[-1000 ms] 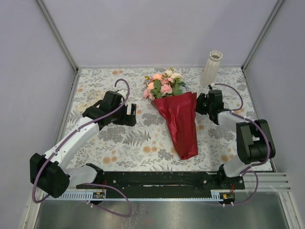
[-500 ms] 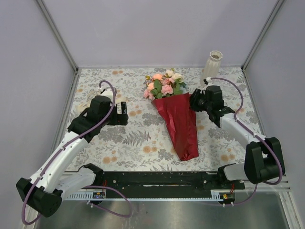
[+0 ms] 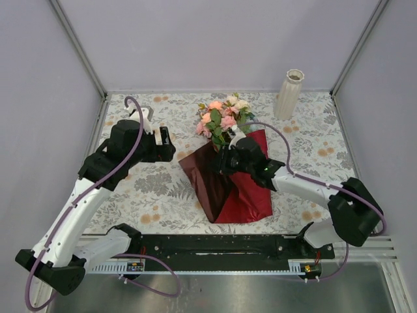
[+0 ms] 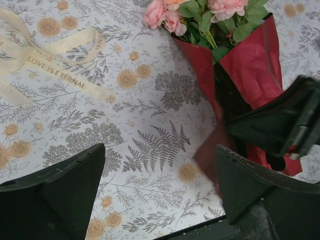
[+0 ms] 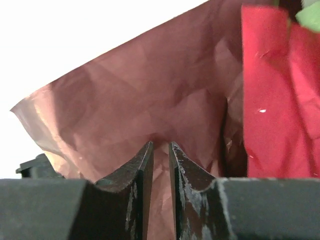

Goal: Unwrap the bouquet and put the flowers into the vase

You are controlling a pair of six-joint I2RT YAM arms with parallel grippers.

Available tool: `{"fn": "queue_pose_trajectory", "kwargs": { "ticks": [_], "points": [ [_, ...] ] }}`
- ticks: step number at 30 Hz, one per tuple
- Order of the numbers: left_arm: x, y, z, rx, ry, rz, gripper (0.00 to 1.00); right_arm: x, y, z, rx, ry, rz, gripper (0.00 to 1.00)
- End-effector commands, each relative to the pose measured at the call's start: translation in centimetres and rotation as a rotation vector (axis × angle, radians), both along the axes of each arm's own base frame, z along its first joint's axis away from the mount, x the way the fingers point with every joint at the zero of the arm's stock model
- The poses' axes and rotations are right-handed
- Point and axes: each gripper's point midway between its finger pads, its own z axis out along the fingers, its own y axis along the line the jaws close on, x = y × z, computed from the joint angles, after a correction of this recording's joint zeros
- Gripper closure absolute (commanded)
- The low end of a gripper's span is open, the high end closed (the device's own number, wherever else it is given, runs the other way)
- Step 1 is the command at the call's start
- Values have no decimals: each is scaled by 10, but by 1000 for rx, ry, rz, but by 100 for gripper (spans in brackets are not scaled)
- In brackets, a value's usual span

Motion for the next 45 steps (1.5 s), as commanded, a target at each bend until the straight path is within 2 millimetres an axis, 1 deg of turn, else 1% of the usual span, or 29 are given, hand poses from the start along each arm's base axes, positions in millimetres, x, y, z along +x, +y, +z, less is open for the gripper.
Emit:
{"fn": "queue_pose_trajectory", "kwargs": {
  "ticks": [1,4,6,7,9,11,13,15,16,19,22,24,26,28,30,32,34,35,37,40,42,44,45],
  "points": [
    [-9,-23,6,-70,62,-101,9,-2,21,-34,-53,-6,-23,74],
    [-10,-39,-14,-114,129,-149,10,-5,39,-51,-63,0,-12,74],
    [-6,-42,-35,-108,168,-139,11,-5,46,-62,-95,-6,-12,74],
    [0,-40,-54,-80,198,-115,11,-5,49,-66,-112,-12,-7,74],
    [3,-33,-84,-18,267,-77,11,-5,48,-75,-163,16,-9,73],
    [2,-31,-106,11,326,-63,12,-5,47,-71,-172,1,-1,72],
    [3,-35,-123,14,362,-69,12,-4,43,-65,-183,-20,-1,72],
    [3,-38,-141,17,404,-71,15,0,37,-53,-200,-54,-24,71],
    [4,-39,-148,15,424,-69,18,1,36,-42,-193,-76,-27,71],
    [4,-50,-162,-8,468,-103,23,3,29,-18,-202,-120,-33,69],
    [7,-53,-172,-4,492,-108,25,2,19,1,-237,-158,-36,65],
    [5,-56,-179,-9,518,-114,26,4,13,13,-264,-199,-37,63],
    [1,-63,-182,-52,540,-131,26,11,3,21,-326,-244,-61,60],
    [-5,-77,-185,-134,568,-166,25,20,-6,25,-394,-288,-87,56],
    [-11,-90,-188,-223,598,-183,24,29,-13,24,-466,-323,-104,49],
    [-13,-103,-190,-323,609,-194,24,37,-15,15,-539,-344,-97,42],
    [-16,-105,-201,-363,640,-162,24,46,-16,2,-605,-348,-96,38],
    [-17,-104,-207,-357,652,-143,24,50,-15,1,-630,-355,-100,37],
    [-16,-98,-218,-327,665,-102,24,57,-14,-13,-680,-342,-105,37],
    [-15,-84,-232,-257,671,-35,22,66,-11,-24,-728,-342,-113,38],
    [-15,-77,-237,-225,675,-3,21,73,-13,-32,-773,-346,-128,38],
    [-14,-72,-239,-207,673,20,20,80,-22,-37,-842,-350,-166,41],
    [-13,-69,-240,-197,668,32,20,83,-31,-37,-885,-350,-198,46]
  ]
}}
